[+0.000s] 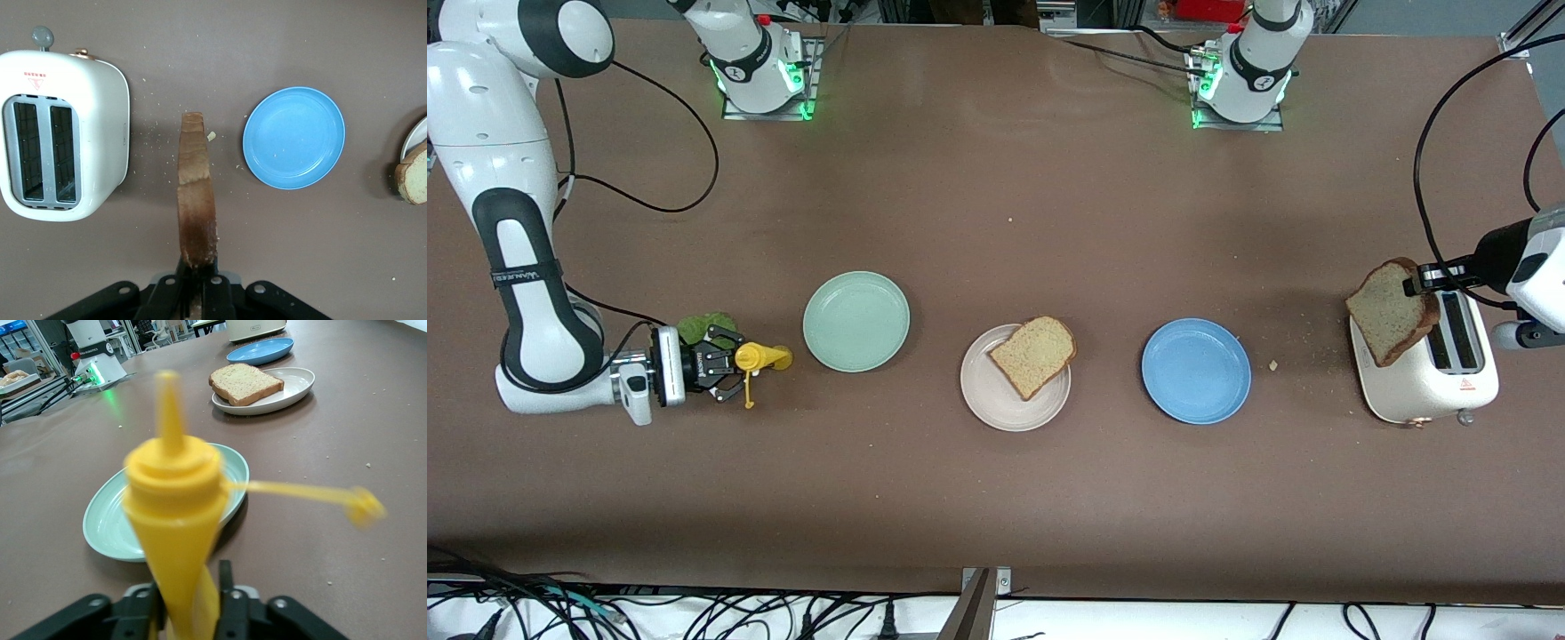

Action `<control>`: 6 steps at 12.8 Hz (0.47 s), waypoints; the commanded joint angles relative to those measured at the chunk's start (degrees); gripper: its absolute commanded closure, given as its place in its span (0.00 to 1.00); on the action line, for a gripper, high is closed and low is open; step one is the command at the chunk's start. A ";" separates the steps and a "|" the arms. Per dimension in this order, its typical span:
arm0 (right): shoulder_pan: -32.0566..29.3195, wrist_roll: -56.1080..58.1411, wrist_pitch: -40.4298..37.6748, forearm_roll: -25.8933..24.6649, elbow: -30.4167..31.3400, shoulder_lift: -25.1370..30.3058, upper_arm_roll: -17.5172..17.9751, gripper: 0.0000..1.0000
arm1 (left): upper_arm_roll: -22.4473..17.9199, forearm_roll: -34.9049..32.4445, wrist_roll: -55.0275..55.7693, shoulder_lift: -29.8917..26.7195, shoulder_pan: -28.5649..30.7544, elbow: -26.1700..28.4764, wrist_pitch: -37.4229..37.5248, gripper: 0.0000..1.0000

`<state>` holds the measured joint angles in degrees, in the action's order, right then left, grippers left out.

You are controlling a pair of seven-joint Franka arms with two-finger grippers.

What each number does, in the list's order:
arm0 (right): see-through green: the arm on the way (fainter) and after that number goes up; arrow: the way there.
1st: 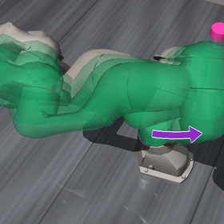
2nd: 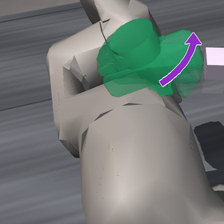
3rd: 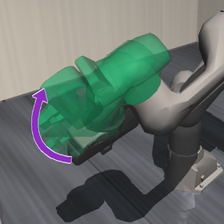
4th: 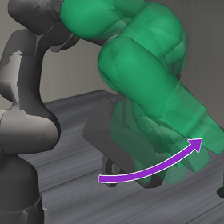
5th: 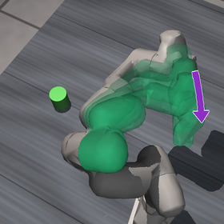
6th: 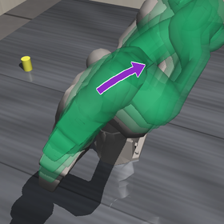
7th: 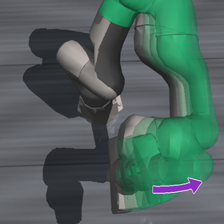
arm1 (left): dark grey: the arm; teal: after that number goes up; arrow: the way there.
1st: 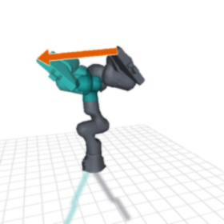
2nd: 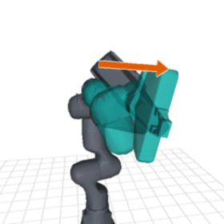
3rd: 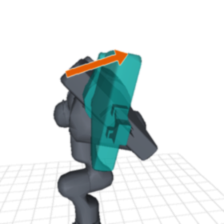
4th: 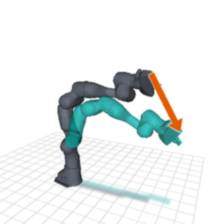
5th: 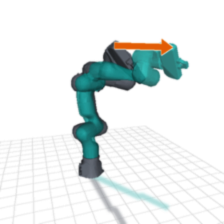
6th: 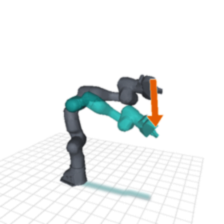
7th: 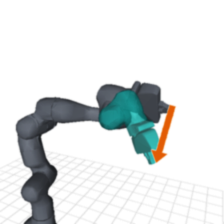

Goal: Make sandwich in beige plate with both arms
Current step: 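Lower the mustard bottle onto the table and open the right gripper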

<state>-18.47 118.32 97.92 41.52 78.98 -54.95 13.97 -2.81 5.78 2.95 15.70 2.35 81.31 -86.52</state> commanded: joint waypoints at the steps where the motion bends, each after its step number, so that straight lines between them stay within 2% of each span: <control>1: -0.25 -0.02 -0.01 0.49 -1.19 -0.34 0.36 0.00 | -0.18 0.72 -0.67 -0.40 -0.24 0.16 0.12 1.00; 6: -0.25 -0.29 0.17 -5.82 -1.72 3.87 -2.54 0.00 | -0.36 0.72 -1.46 -0.23 0.64 -0.01 0.03 1.00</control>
<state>-18.62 118.32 98.31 38.53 76.97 -53.94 12.49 -2.90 5.78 2.95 15.70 2.73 81.31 -86.52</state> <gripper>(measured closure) 0.000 0.921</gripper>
